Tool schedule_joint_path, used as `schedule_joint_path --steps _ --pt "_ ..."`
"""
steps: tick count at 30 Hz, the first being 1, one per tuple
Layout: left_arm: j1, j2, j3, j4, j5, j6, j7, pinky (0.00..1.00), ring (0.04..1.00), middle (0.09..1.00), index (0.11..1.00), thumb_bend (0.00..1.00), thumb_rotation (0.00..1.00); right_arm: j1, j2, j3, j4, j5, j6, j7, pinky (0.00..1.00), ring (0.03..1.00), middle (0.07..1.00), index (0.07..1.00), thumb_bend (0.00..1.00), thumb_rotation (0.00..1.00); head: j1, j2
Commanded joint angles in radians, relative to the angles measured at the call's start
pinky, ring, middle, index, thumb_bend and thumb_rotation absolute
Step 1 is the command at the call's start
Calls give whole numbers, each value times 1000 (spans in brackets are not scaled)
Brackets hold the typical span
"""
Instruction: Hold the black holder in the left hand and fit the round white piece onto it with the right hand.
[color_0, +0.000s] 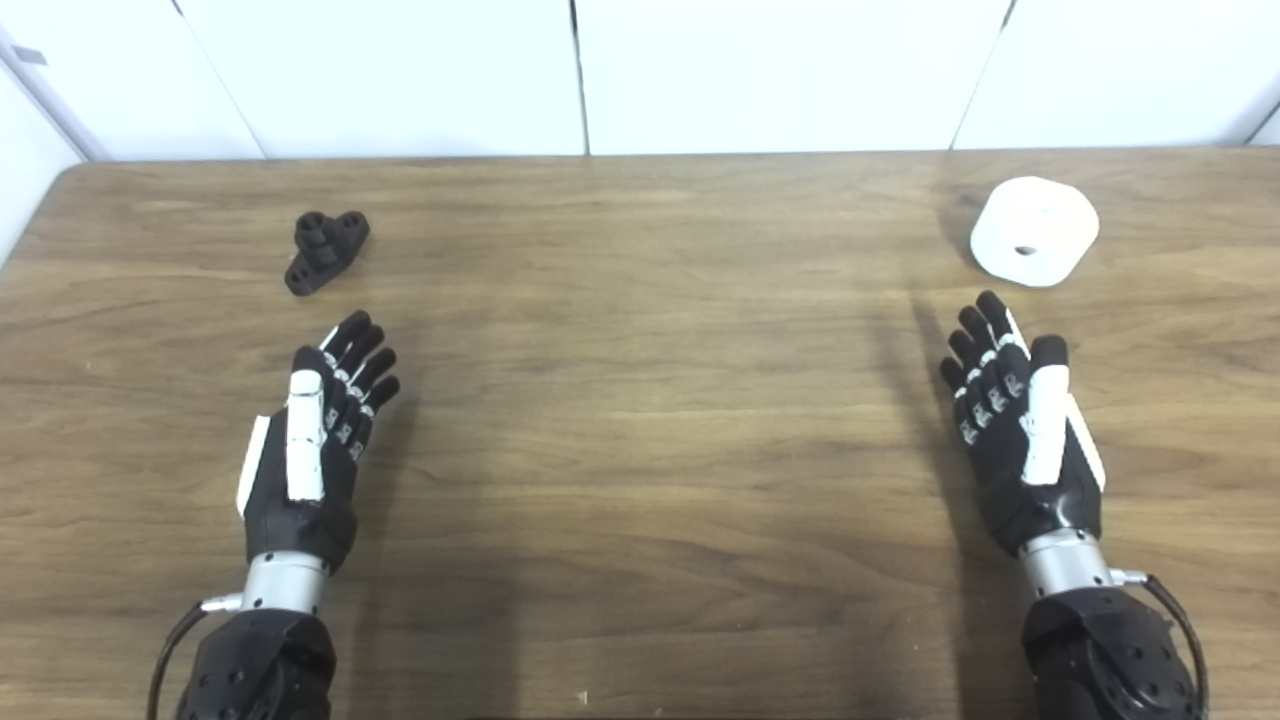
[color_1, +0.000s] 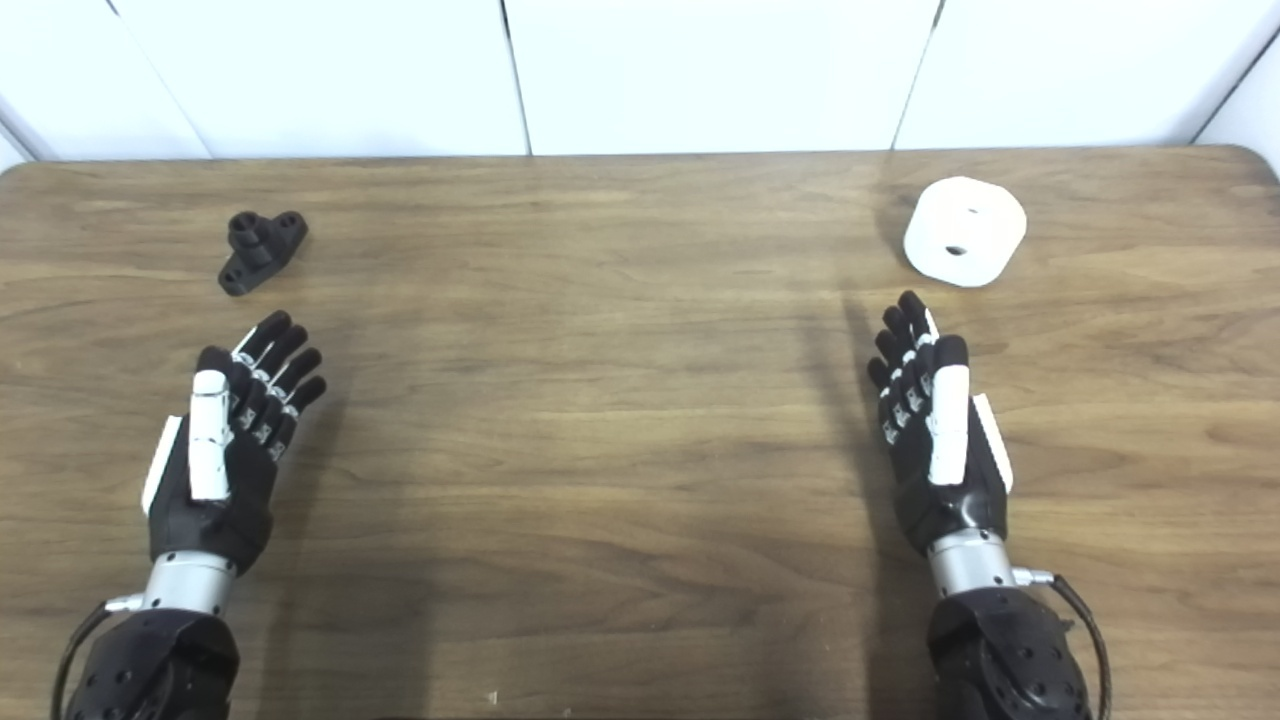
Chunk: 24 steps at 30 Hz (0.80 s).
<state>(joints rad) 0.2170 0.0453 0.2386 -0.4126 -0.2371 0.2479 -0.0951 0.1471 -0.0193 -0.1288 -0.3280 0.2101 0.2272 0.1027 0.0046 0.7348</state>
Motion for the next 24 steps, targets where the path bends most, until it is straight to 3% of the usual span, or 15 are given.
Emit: schedule_joint_path --steps 1,24 --pt "30 21 -5 -8 0 -47 -6 878 888 902 887 501 911 22 -9 0 -11 12 -25 1 1000 1000 982 970 558 1000 -1 0" --pt "32 20 -8 -8 -2 -43 -1 859 887 903 890 524 873 27 -7 4 -13 8 -32 1 1000 1000 982 984 558 1000 8 -5"
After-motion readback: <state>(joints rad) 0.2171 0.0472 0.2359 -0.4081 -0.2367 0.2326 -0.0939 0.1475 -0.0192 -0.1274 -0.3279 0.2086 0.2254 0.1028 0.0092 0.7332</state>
